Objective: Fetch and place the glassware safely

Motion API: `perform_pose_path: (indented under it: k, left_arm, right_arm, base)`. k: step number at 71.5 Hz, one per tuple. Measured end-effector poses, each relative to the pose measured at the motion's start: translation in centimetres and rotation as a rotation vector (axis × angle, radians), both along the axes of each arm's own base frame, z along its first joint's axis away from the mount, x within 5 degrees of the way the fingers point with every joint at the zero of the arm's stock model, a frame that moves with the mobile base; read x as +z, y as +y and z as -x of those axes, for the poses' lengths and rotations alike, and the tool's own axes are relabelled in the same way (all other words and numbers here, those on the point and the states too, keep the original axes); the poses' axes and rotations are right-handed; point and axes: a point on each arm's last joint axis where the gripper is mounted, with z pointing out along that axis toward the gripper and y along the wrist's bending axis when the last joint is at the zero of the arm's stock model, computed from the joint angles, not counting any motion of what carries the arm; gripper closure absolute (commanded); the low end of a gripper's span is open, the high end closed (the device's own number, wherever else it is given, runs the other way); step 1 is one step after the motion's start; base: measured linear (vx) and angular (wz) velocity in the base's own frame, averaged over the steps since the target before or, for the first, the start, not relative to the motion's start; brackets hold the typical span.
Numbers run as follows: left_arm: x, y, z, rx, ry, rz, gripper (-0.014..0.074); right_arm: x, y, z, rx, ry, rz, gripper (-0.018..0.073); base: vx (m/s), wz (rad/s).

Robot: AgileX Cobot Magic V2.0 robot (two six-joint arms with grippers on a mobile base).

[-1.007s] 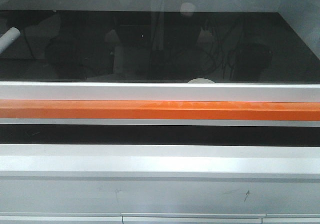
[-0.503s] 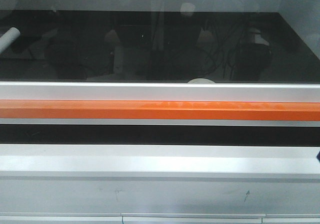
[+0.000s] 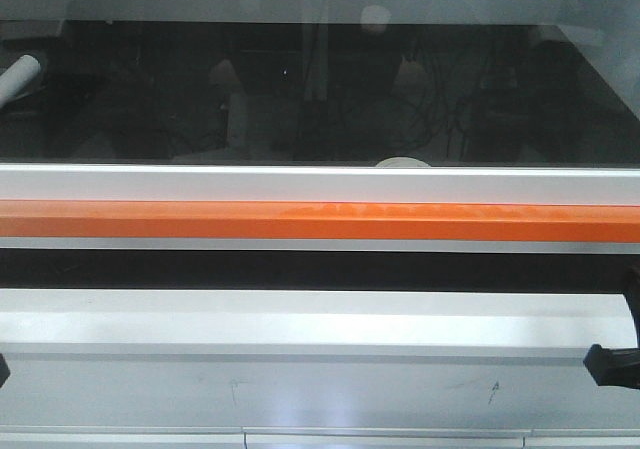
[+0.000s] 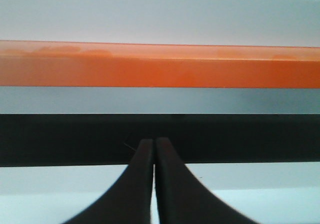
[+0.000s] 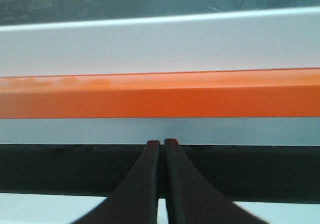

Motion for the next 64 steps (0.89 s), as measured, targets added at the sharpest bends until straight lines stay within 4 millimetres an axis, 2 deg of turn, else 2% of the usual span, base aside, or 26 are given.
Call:
perform_pose_path:
  k: [30,64]
  left_arm:
    - [-0.9,-0.3,-2.2,-0.018,0.017,-0.02,0.0603]
    - [-1.2,-0.5,-4.0,-0.033,-0.042,-0.015,0.0603]
  right_arm:
    - [-1.3,0.1,-2.6,-0.009,0.024,0.007,0.056]
    - [-1.9,0.2,-4.1,-0.017,-0.018,0.009,0.056]
  base:
    - [0.0,0.0]
    - [0.0,0.0]
